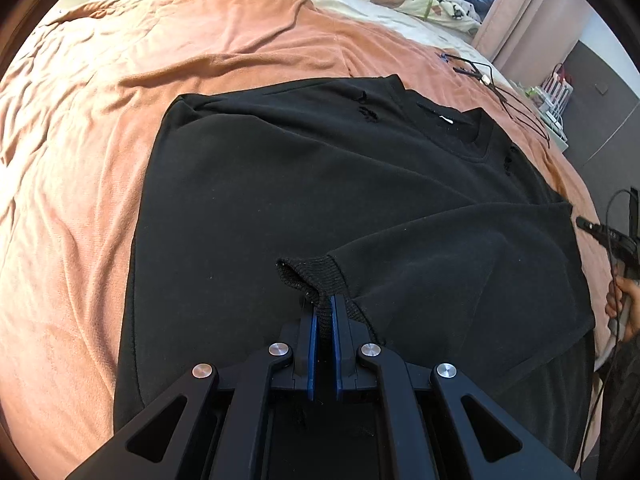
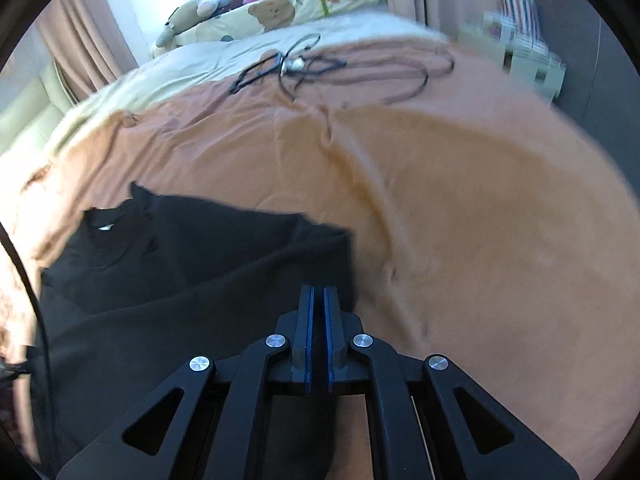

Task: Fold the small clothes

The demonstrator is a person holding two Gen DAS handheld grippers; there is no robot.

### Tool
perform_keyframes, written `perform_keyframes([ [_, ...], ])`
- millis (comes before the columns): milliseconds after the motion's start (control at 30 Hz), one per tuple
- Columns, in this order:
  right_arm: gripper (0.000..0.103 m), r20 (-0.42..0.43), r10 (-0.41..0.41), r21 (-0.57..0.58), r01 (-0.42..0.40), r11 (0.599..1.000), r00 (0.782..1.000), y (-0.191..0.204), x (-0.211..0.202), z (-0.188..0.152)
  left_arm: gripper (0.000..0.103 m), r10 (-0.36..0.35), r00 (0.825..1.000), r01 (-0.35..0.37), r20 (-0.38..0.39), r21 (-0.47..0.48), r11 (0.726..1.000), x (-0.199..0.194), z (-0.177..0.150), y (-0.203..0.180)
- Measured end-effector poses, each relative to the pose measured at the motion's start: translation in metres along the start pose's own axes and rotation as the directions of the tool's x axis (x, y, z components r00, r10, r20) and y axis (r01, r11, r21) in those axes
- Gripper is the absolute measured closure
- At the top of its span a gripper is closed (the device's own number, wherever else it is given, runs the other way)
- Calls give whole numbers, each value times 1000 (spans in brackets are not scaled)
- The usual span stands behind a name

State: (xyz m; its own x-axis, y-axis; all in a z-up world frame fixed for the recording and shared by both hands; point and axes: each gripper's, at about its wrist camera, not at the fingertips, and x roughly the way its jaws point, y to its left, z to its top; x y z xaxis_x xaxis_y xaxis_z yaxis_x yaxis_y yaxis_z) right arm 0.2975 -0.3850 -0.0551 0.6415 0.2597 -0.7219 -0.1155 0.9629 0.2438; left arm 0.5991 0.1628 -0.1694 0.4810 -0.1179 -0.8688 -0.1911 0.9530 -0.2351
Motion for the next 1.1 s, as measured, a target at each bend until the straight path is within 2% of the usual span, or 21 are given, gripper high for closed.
perform_keyframes([
  [100,98,-33,17,16,-17,1000,999,-8,2,-8,97,-9,1000,9,10,-13,1000,-2,1,1],
  [167,84,-57,9,14,-8,1000,998,-10,5,-16,97,-11,1000,11,25,-19,1000,-7,0,2],
  [200,80,-60,13,15,-12,1000,998,-10,5,-19,97,-10,999,10,33,-20,1000,-10,0,2],
  [267,65,-66,41,9,-40,999,997,-8,3,-28,97,-4,999,4,43,-18,1000,-15,-1,3],
  [333,63,-71,43,-16,-44,999,997,-6,-1,-34,97,-2,999,3,42,-17,1000,-16,-2,3],
  [467,64,-127,-30,-158,9,987,991,9,4,-51,97,18,999,-17,34,-22,1000,-10,-2,6],
  [533,64,-103,-65,-220,41,975,992,16,1,-58,97,30,999,-30,34,-22,999,-9,-2,7],
  [733,64,-118,-94,-204,68,977,989,13,-11,-65,97,29,998,-27,60,-35,999,-13,8,11],
  [867,64,-96,-68,-186,49,981,993,12,-34,-67,97,29,998,-28,55,-20,999,-8,17,9],
  [967,63,-90,11,-156,-25,987,996,9,-53,-79,97,23,998,-22,52,-19,1000,-4,22,9],
  [1000,61,-92,31,-147,-44,988,995,8,-56,-82,97,22,998,-21,50,-23,1000,-3,22,10],
  [1067,45,-88,64,-139,-76,987,994,5,-61,-92,97,29,999,-28,34,-29,999,1,21,13],
  [1100,42,-90,74,-139,-86,987,993,6,-63,-98,96,38,999,-38,0,-27,999,9,19,14],
])
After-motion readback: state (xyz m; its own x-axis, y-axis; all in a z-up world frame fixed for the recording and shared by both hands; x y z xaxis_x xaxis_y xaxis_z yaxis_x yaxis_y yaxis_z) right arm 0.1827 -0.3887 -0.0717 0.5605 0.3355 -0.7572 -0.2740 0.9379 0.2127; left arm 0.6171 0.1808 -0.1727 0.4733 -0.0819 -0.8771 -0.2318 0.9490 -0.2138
